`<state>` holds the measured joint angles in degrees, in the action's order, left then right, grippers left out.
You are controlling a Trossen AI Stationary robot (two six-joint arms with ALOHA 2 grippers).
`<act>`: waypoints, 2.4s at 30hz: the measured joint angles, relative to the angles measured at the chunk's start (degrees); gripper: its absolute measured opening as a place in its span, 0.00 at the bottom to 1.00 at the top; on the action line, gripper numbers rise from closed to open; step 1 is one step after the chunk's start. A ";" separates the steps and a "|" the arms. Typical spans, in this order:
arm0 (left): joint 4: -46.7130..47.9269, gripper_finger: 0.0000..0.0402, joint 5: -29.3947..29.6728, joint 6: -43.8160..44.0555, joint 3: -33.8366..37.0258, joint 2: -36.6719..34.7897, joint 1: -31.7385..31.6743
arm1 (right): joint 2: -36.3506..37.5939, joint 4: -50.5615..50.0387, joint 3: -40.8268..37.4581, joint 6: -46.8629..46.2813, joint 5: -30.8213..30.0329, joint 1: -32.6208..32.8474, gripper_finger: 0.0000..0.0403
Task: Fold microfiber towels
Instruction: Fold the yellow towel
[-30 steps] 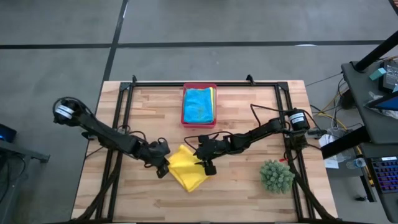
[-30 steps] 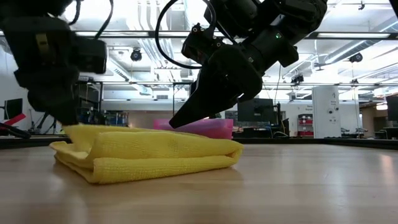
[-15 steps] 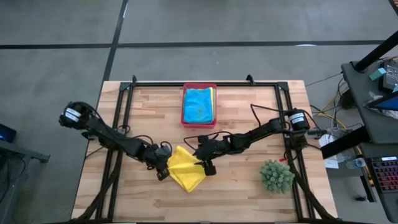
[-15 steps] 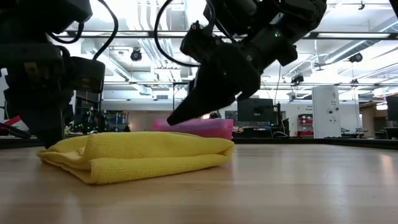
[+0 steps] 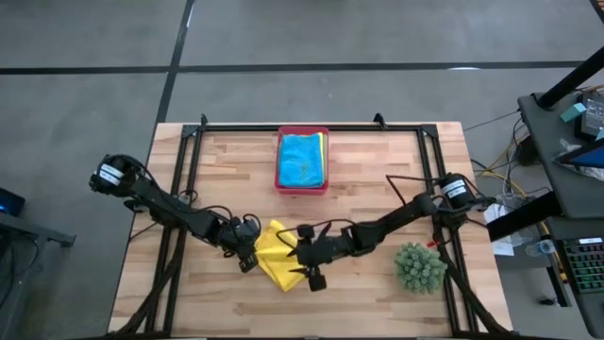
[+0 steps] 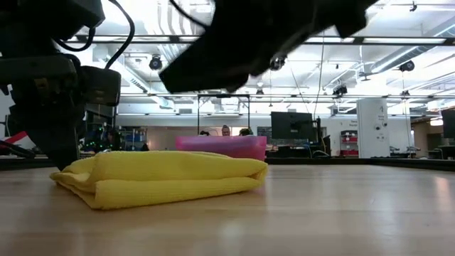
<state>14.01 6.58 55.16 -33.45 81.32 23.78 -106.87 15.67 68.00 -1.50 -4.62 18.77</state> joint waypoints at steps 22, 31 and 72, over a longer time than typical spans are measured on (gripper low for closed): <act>-8.32 0.00 3.19 6.08 0.21 0.09 3.85 | -0.24 -2.02 -0.91 -12.98 -9.71 9.31 0.48; -9.46 0.00 4.01 6.08 0.13 2.82 4.03 | -6.55 -0.30 2.91 -14.39 -15.38 11.02 0.48; -10.18 0.00 4.60 5.57 -0.07 4.79 4.07 | -13.74 -16.35 17.42 -11.38 -17.90 9.57 0.48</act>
<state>3.83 11.18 60.73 -33.52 86.11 27.86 -120.61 -0.68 85.41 -12.88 -22.52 28.34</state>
